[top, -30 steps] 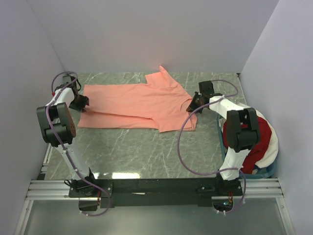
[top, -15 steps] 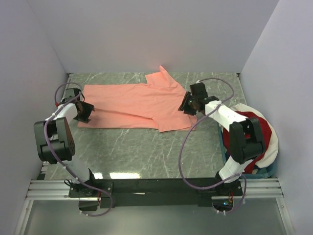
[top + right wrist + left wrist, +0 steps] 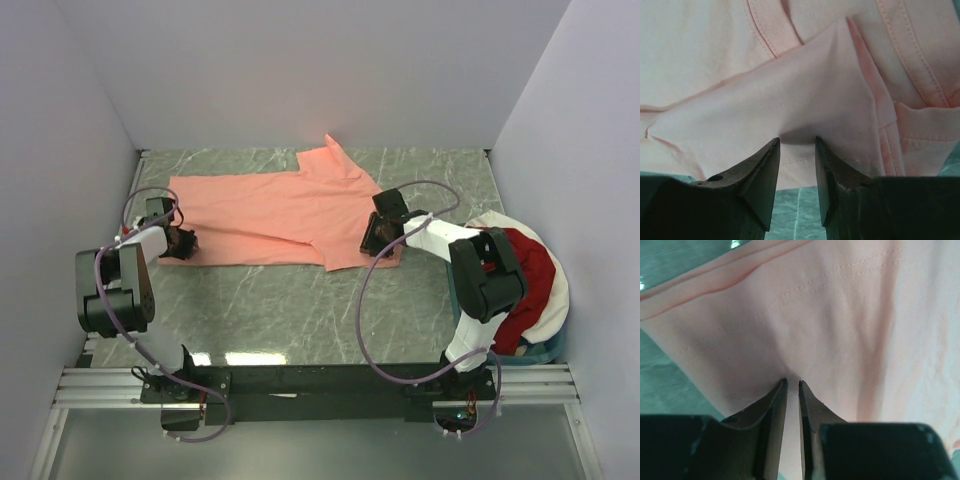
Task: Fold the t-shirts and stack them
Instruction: Fold the tshirt
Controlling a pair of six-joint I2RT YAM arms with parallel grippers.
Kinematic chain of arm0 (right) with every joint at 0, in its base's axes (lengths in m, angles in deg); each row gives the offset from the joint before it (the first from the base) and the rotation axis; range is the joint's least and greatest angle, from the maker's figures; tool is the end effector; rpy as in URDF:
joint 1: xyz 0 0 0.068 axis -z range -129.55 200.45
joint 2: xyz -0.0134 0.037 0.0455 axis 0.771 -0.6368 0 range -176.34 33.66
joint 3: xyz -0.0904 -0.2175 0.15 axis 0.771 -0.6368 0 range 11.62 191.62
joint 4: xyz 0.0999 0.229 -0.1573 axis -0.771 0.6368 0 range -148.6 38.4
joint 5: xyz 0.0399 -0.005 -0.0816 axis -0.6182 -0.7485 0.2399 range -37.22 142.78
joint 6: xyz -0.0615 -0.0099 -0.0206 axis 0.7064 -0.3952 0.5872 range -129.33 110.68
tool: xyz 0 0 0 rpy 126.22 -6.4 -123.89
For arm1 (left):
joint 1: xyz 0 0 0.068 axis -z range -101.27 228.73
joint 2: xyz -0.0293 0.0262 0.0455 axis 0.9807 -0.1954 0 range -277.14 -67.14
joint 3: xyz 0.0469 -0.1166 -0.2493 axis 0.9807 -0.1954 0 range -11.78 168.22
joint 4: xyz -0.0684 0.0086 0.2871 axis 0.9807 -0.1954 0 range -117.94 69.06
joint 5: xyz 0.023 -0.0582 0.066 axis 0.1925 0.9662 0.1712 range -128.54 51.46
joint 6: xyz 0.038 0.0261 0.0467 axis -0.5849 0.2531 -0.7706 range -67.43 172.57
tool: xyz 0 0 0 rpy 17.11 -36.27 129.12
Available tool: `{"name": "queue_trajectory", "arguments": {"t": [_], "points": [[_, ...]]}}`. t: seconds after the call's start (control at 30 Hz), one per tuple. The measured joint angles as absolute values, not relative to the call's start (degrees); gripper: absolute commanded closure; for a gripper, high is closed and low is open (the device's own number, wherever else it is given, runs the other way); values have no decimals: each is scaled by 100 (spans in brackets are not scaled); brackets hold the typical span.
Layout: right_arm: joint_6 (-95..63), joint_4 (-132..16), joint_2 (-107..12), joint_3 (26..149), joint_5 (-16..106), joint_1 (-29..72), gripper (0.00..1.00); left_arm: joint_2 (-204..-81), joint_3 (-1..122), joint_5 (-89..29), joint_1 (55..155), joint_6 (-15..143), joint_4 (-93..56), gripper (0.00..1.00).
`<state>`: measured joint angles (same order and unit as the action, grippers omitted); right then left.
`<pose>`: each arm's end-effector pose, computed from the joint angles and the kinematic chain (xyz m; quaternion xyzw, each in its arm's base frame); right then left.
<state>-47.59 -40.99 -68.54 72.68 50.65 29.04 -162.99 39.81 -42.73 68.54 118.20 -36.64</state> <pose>0.3655 0.1453 0.1311 0.1362 0.9532 0.1495 0.2247 0.3472 0.0661 0.1210 -0.6005 0.7557 -0.0892 0.2457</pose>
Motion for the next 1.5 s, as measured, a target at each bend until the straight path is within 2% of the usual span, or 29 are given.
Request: {"name": "queue_trajectory", "arguments": {"t": [0.27, 0.8, 0.9, 1.0, 1.03, 1.13, 1.27, 1.5], "points": [[-4892, -4576, -6578, 6737, 5017, 2904, 60, -15711, 3358, -4620, 6871, 11866, -3629, 75], [-5244, -5378, -4674, 4462, 4405, 2677, 60, -14233, 2215, -5031, 6869, 11756, -4130, 71], [-5274, -5194, -4301, 4234, 4335, 2631, 59, -14076, 2165, -5040, 6869, 11651, -4316, 67], [-5255, -4906, -3890, 4116, 4317, 2585, 52, -13991, 2165, -5025, 6869, 11494, -4418, 63], [-5250, -4814, -3687, 4077, 4313, 2576, 47, -13958, 2165, -4985, 6867, 11433, -4438, 63], [-5239, -4713, -3044, 3933, 4346, 2397, 43, -13779, 2165, -4795, 6862, 11201, -4425, 60], [-5318, -4718, -2489, 3804, 4468, 1881, 42, -13412, 2165, -4435, 6862, 10932, -4305, 58], [-5550, -4735, -2624, 3362, 4899, 1606, 45, -13064, 2165, -3976, 6862, 10594, -4134, 57]]}}
